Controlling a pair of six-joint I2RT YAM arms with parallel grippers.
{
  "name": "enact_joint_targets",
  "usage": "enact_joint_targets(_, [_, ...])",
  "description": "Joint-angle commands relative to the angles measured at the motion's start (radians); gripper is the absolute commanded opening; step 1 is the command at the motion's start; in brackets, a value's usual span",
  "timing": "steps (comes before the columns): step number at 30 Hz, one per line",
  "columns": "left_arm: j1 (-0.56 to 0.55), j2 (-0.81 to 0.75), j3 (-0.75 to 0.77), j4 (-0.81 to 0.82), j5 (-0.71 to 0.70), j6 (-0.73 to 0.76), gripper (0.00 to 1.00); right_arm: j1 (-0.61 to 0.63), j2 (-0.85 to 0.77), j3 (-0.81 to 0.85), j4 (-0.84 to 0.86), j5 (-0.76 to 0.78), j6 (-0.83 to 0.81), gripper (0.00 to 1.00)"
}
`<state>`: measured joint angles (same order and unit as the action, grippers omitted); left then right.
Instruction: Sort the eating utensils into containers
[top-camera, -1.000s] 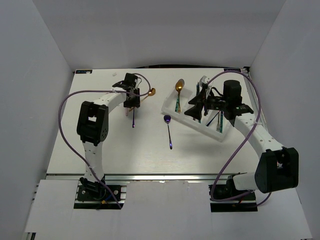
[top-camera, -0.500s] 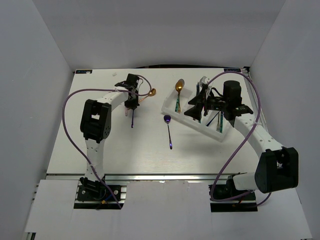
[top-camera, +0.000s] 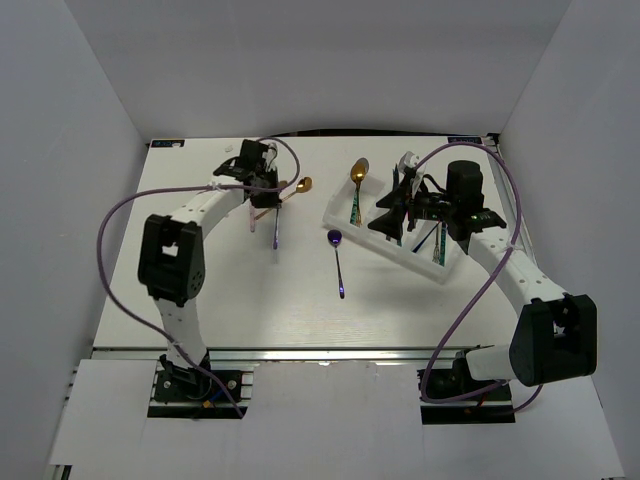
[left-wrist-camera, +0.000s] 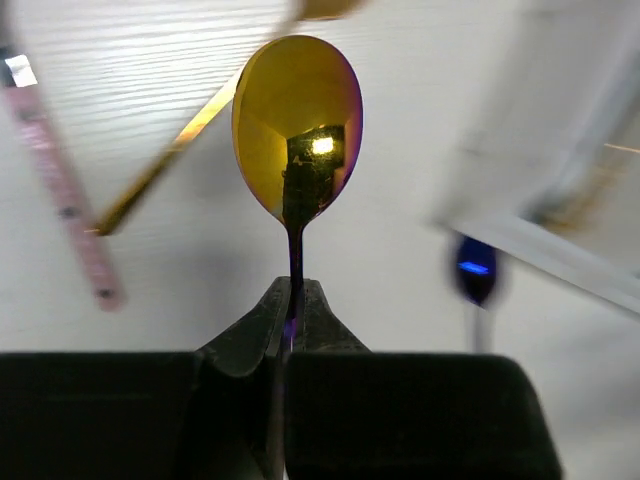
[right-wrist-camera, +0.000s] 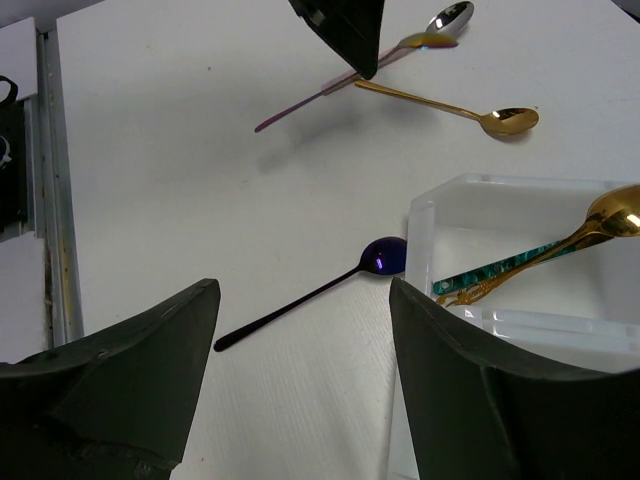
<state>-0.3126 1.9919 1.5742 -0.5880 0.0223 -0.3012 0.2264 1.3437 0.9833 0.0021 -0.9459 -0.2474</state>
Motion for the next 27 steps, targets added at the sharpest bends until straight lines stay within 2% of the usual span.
enact_joint_targets(1, [-0.016,-0.195,-0.089,0.257,0.377,-0.085,0.00,-0.002,0.008,-0.003,0.024,-0.016,-0.012,0.75])
enact_joint_targets(3, [-0.028,-0.196,-0.135,0.367,0.490,-0.122,0.00,-0.002,0.011,-0.003,0.018,-0.011,-0.015,0.74])
enact_joint_targets(5, [-0.066,-0.162,-0.111,0.448,0.545,-0.137,0.00,-0.002,0.009,0.000,0.013,-0.007,-0.024,0.74])
enact_joint_targets(9, [-0.140,-0.030,0.050,0.537,0.559,-0.119,0.00,-0.007,0.005,-0.002,0.009,-0.001,-0.032,0.74])
enact_joint_targets(15, [-0.169,0.080,0.136,0.733,0.541,-0.154,0.00,-0.018,0.006,-0.002,0.004,-0.001,-0.043,0.74])
enact_joint_targets(27, [-0.169,0.269,0.300,0.760,0.418,-0.194,0.00,-0.021,0.025,0.005,-0.001,-0.008,-0.056,0.74])
